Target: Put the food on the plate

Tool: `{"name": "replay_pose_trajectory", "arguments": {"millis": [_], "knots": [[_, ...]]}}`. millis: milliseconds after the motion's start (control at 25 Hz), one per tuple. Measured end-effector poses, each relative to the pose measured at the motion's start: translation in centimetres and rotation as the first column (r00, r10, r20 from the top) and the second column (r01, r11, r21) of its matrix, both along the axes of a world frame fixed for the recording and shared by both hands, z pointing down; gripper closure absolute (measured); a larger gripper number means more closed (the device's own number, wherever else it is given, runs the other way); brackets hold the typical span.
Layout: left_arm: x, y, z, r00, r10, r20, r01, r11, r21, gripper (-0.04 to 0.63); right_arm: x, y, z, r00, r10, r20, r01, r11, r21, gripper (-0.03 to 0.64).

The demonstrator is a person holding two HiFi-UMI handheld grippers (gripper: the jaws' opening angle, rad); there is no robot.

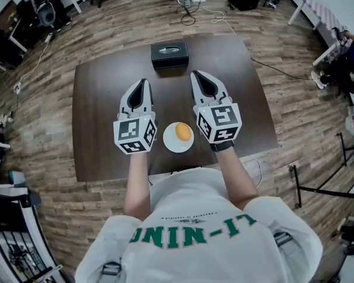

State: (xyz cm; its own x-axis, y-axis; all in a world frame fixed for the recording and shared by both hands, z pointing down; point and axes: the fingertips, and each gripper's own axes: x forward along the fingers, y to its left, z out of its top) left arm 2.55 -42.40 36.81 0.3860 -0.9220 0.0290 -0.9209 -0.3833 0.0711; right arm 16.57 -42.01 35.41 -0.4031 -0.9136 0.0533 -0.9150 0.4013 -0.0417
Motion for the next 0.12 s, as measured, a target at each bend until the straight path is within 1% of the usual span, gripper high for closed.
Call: {"name": "replay_pose_trajectory", "arguments": {"millis": [120], "knots": [[-0.07,-0.09,0.50,1.000,0.009,0.004,-0.009,1.000,-0.002,0.584,-0.61,-0.20,0.64,1.000,-0.007,-0.002,0.007,1.000,-0.011,0.600]]}}
